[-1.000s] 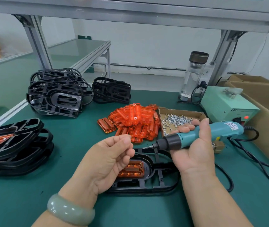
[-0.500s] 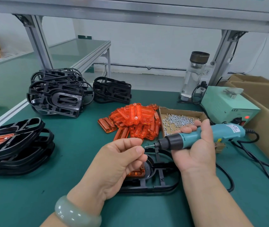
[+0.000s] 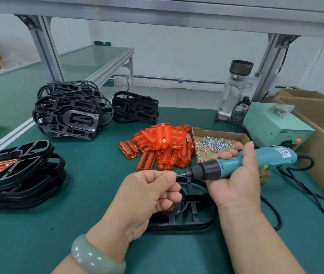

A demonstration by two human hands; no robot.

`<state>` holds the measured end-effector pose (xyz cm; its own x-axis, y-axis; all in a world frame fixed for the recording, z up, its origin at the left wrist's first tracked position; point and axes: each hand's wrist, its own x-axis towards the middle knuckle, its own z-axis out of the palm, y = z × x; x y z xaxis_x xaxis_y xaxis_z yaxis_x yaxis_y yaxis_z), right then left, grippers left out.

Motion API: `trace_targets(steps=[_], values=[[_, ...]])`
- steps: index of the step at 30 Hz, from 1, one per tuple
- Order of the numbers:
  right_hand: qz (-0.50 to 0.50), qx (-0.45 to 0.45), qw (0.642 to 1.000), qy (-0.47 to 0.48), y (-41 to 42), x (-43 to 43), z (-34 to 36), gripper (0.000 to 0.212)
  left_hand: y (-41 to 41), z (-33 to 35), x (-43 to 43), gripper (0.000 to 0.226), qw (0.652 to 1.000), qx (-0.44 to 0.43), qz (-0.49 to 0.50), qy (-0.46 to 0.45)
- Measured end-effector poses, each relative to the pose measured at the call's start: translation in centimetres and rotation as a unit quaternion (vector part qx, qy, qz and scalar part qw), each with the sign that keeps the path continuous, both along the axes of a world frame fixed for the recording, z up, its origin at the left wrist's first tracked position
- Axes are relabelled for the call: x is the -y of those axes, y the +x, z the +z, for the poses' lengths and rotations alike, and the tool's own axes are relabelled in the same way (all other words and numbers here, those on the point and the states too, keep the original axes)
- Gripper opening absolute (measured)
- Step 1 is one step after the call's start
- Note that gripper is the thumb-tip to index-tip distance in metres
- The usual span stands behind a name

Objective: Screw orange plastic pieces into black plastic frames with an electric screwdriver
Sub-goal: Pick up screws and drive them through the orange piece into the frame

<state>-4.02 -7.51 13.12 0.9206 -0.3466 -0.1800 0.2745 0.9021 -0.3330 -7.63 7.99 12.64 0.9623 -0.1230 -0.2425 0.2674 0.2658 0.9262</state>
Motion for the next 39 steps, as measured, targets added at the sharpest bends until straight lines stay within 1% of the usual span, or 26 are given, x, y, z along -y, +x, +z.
trace_targets(steps=[4,7,10,14,16,20,23,26,29,31,32,35,36,39], values=[[0.0,0.0,1.0,0.006,-0.02,0.03,0.02,0.017,-0.16,0.21,-0.05,0.012,1.0,0.01,-0.015,-0.008],[0.001,-0.001,1.0,0.005,-0.01,-0.11,-0.05,0.017,-0.13,0.11,-0.04,0.012,1.0,0.022,-0.011,0.013],[0.002,-0.002,1.0,-0.002,0.0,-0.23,-0.09,0.017,-0.06,-0.07,-0.05,0.02,0.999,0.032,0.003,0.034],[0.005,-0.001,1.0,0.002,0.02,-0.24,-0.06,0.017,-0.13,-0.09,0.11,0.02,0.997,0.049,0.008,0.057],[0.004,0.003,1.0,-0.006,0.0,-0.28,-0.08,0.017,-0.16,-0.15,0.18,0.02,0.995,0.063,0.014,0.077],[0.002,0.025,0.999,-0.023,-0.13,-0.46,-0.08,0.024,-0.18,-0.19,-0.01,0.021,0.985,0.1,0.026,0.139],[-0.002,0.035,0.999,-0.032,-0.22,-0.57,-0.13,0.025,-0.16,-0.26,-0.13,0.023,0.975,0.124,0.027,0.181],[-0.004,0.034,0.999,-0.035,-0.2,-0.48,-0.04,0.025,-0.14,-0.28,-0.06,0.022,0.978,0.119,0.015,0.17],[-0.011,0.028,0.999,-0.028,-0.18,-0.21,0.01,0.021,-0.24,-0.08,-0.11,0.023,0.989,0.102,-0.014,0.109],[-0.015,0.023,0.999,-0.023,-0.21,-0.04,0.02,0.019,-0.2,-0.05,-0.41,0.031,0.993,0.094,-0.01,0.072],[-0.015,0.023,0.999,-0.019,-0.23,0.01,0.05,0.019,-0.12,-0.11,-0.56,0.03,0.994,0.092,-0.003,0.065],[-0.013,0.026,0.999,-0.017,-0.24,-0.02,0.11,0.023,0.08,-0.36,-0.77,0.008,0.991,0.102,0.011,0.091],[-0.014,0.025,0.999,-0.02,-0.22,-0.06,0.09,0.024,0.09,-0.45,-0.74,0.006,0.988,0.109,0.013,0.109],[-0.013,0.024,0.999,-0.028,-0.23,-0.2,0.03,0.024,0.0,-0.64,-0.52,0.014,0.981,0.125,0.021,0.149]])
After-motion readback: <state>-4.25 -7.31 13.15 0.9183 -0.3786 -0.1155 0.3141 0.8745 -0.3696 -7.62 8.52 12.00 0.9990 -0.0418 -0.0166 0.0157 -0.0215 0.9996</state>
